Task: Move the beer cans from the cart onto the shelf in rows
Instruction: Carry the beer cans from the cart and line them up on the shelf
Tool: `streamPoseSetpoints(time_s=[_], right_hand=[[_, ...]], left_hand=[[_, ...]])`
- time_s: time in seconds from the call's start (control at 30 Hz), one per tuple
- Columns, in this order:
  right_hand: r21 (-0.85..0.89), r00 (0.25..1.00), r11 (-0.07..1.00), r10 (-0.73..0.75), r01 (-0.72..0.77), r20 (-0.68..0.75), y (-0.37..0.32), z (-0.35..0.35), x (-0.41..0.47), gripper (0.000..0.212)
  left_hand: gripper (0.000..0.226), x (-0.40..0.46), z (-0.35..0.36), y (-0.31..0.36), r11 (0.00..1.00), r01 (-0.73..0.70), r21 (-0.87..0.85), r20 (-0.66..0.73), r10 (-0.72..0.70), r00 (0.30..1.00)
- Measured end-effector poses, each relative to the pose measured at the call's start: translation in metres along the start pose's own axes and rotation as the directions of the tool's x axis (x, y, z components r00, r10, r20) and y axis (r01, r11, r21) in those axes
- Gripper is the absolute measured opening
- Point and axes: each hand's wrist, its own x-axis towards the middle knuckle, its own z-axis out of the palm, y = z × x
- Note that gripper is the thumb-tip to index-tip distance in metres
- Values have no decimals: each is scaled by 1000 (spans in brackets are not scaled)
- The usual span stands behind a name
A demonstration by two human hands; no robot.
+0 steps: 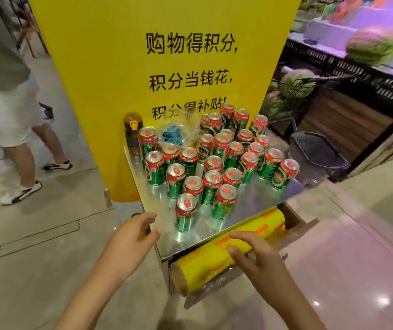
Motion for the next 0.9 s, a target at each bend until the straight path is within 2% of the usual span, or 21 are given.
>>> streamPoseSetpoints(time_s=[0.2, 0.33, 0.4, 0.5, 0.57, 0.77, 0.9], right_hand=[[-24, 993, 997, 74, -72, 96, 27, -25, 95, 21], [-2, 984, 997, 79, -80, 161, 37, -37, 171, 27], [-19, 988, 998, 60, -58, 144, 43, -44, 205, 29], [-58, 994, 997, 49, -43, 95, 54, -53, 254, 47], [-39, 995, 999, 37, -34, 89, 60, -56, 281, 61], [-17, 994, 999, -34, 36, 102, 71, -47, 340, 93], [22, 984, 995, -100, 98, 150, 73, -36, 363, 68]], left_hand=[[39, 80, 20, 41, 997, -69, -37, -36, 68, 997], [35, 130, 17, 46, 997, 27, -77, -118, -36, 992], [33, 155, 11, 42, 988, 105, -109, -172, -123, 977], [37, 196, 3, 30, 959, 231, -165, -260, -269, 928], [54, 221, 1, 20, 940, 301, -157, -315, -337, 887], [76, 280, 6, 9, 916, 335, -222, -393, -398, 829], [82, 301, 14, -3, 905, 287, -315, -397, -400, 826]])
